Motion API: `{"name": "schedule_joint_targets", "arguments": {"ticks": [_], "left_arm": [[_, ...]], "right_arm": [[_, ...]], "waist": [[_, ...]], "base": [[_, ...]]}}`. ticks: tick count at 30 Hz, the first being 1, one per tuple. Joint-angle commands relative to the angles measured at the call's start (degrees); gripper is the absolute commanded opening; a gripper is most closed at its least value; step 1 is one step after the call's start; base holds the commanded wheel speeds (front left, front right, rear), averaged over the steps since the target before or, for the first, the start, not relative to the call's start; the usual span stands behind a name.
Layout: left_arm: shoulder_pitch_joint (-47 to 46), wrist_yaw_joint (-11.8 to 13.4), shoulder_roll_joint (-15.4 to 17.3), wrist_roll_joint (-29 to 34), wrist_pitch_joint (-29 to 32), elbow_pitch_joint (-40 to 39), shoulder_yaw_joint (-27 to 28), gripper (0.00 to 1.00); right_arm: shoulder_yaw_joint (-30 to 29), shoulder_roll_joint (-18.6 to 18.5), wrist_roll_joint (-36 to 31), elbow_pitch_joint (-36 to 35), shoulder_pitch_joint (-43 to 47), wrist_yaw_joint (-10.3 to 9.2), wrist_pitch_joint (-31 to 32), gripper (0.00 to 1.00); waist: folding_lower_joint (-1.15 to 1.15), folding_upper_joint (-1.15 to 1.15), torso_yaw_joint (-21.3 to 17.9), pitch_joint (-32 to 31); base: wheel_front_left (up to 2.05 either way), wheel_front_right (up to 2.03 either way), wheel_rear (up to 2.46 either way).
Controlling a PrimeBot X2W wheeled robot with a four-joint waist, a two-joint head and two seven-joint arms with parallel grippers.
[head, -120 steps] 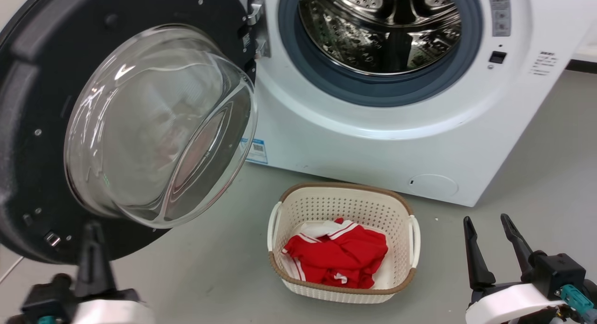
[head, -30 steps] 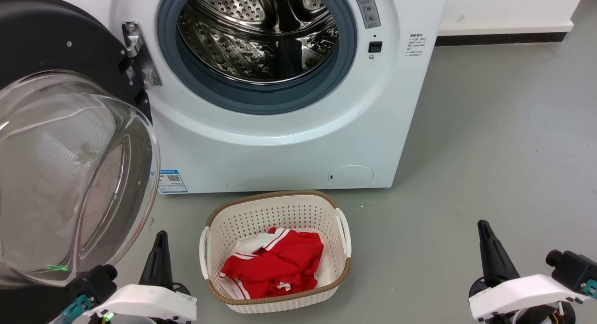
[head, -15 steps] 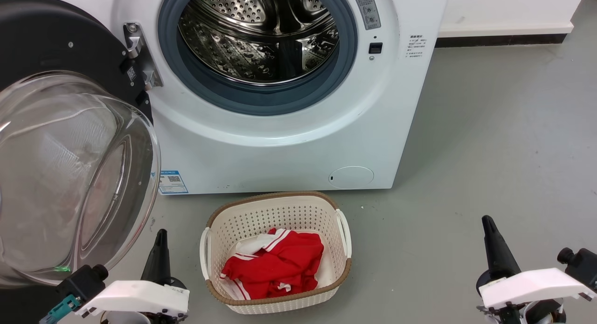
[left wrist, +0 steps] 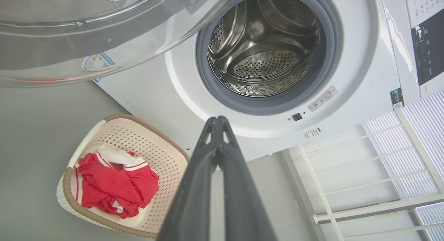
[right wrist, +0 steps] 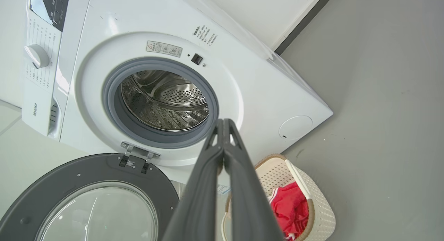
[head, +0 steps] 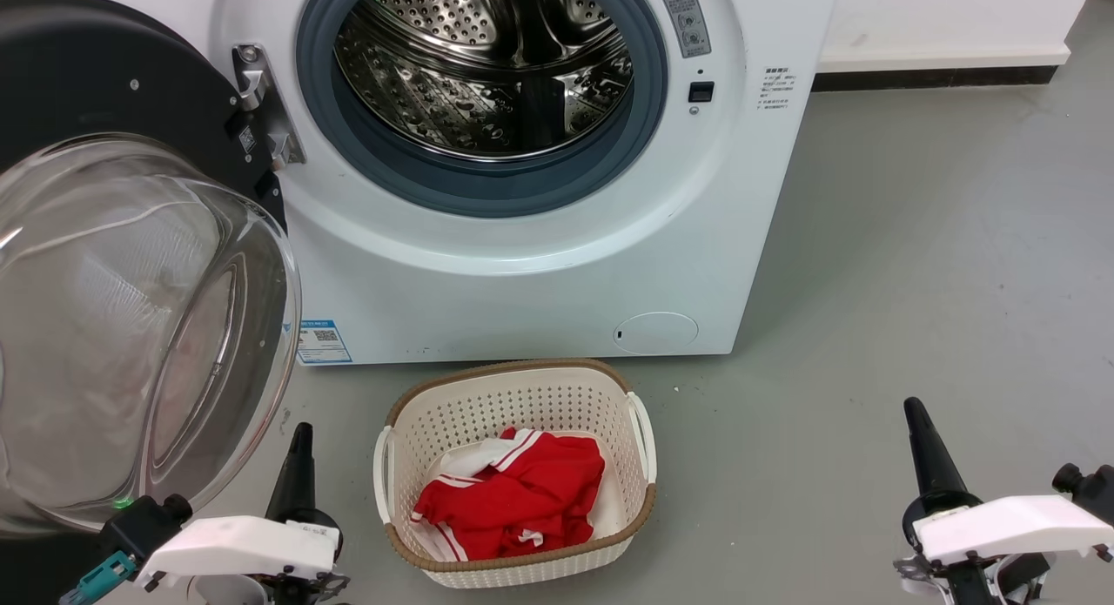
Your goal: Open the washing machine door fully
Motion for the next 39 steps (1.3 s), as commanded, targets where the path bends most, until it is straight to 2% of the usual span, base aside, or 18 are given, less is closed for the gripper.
{"name": "schedule_joint_targets", "arguments": {"ticks": [1,39], "left_arm": [[-1.4,-0.6,0.1,-1.1,0.2,-0.4,0.2,0.00],[-3.0,-2.0,-0.1,-22.6,5.6,0.9,1.7,0.00]], "right_arm": [[-0.2,-0.4,1.2,-0.3,-1.5,0.00,0.3,0.00],[-2.3,-0.2,23.0,1.1,-3.1,-0.01,5.1,0.00]], "waist": [[0.00,0.00,0.0,0.0],[0.00,0.00,0.2,-0.5]], "base": [[0.00,0.00,0.00],[0.00,0.00,0.00]]}}
